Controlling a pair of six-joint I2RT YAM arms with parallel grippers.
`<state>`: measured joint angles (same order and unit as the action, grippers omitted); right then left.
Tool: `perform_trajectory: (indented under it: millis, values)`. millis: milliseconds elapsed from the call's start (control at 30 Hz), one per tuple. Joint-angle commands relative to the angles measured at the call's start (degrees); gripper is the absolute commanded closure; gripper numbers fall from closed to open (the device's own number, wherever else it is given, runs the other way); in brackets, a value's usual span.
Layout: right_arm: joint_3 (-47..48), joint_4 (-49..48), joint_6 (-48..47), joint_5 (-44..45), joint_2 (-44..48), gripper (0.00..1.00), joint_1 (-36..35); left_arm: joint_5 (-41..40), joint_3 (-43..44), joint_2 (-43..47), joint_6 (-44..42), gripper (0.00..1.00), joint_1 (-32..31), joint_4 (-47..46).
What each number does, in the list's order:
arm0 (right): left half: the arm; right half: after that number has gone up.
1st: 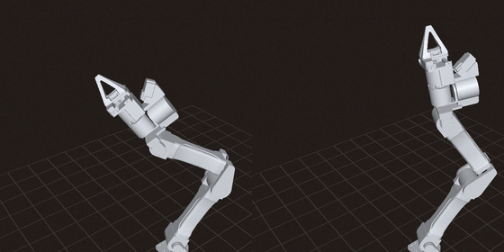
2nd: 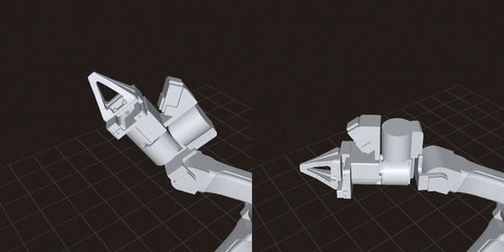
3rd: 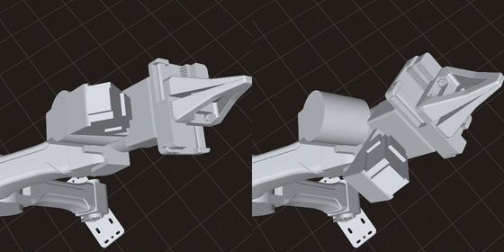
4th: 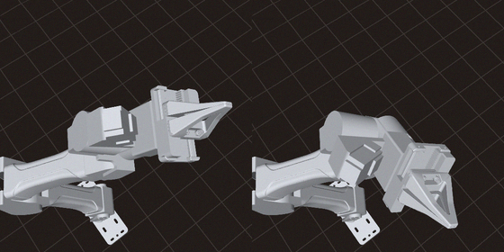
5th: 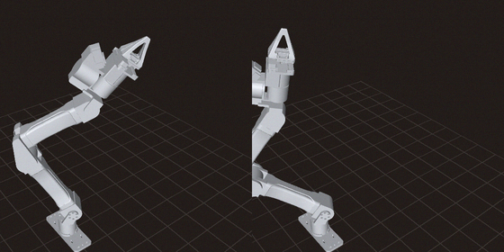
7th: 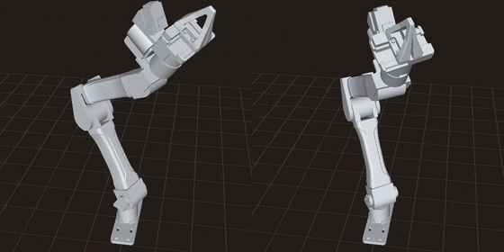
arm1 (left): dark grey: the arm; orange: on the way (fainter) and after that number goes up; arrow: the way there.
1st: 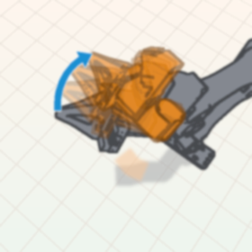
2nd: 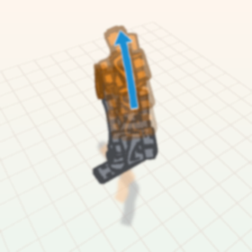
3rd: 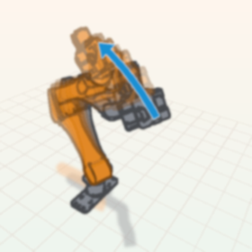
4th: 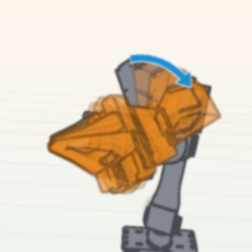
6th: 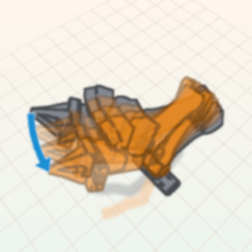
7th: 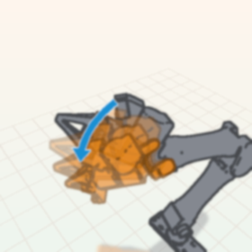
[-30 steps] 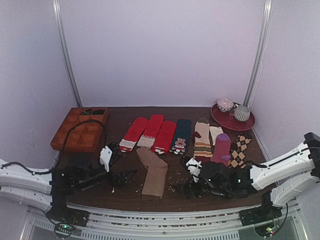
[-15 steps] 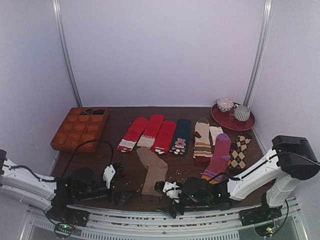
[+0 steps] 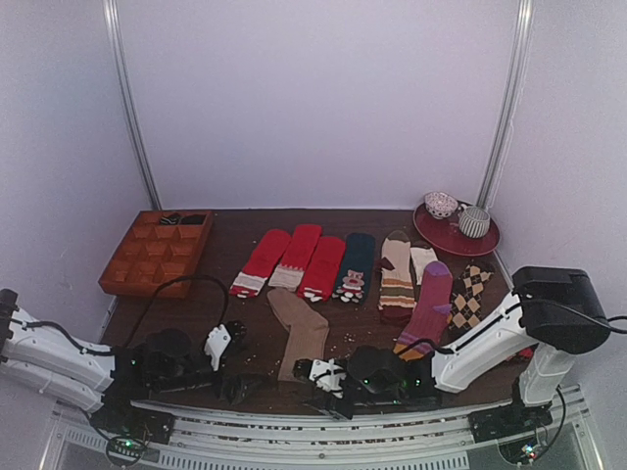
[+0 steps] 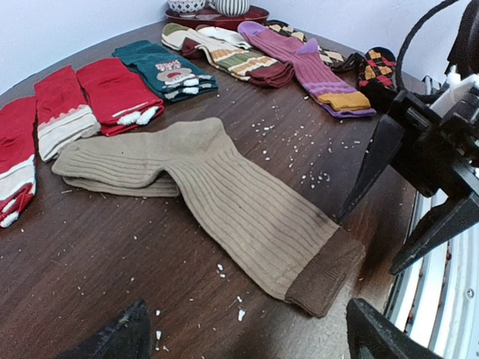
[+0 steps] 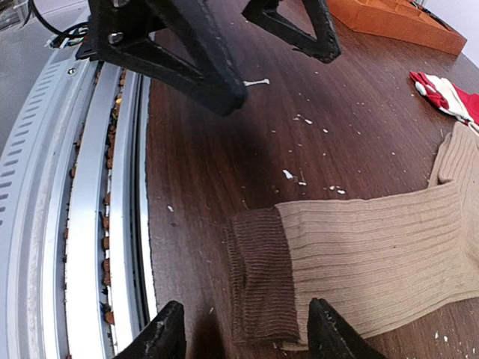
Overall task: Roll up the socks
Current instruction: Roll a pair of socks at the center of the board.
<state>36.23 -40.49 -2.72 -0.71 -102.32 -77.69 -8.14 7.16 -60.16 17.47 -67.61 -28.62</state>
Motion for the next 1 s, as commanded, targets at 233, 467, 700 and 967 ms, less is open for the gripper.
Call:
perform_trajectory:
  millis: [233,467,700,967]
  values:
    - [1.6,0.22,-1.78,-5.85,-2.94,0.47,2.07,-0.78,0.83,3.99,1.25,0.11,-0.24,1.64]
    - [2.18,3.25,-2.44,-5.46,-4.29,0.51,2.18,-1.13,1.22,3.33,1.63,0.11,-0.24,1.51]
    - [1.37,3.09,-1.75,-2.92,-5.8,0.56,2.19,-0.78,1.56,3.34,1.36,0.11,-0.24,1.97]
    - [2.97,9.69,2.24,-5.3,-6.49,0.84,2.41,-0.99,1.22,5.02,1.29,0.11,-0.24,3.25]
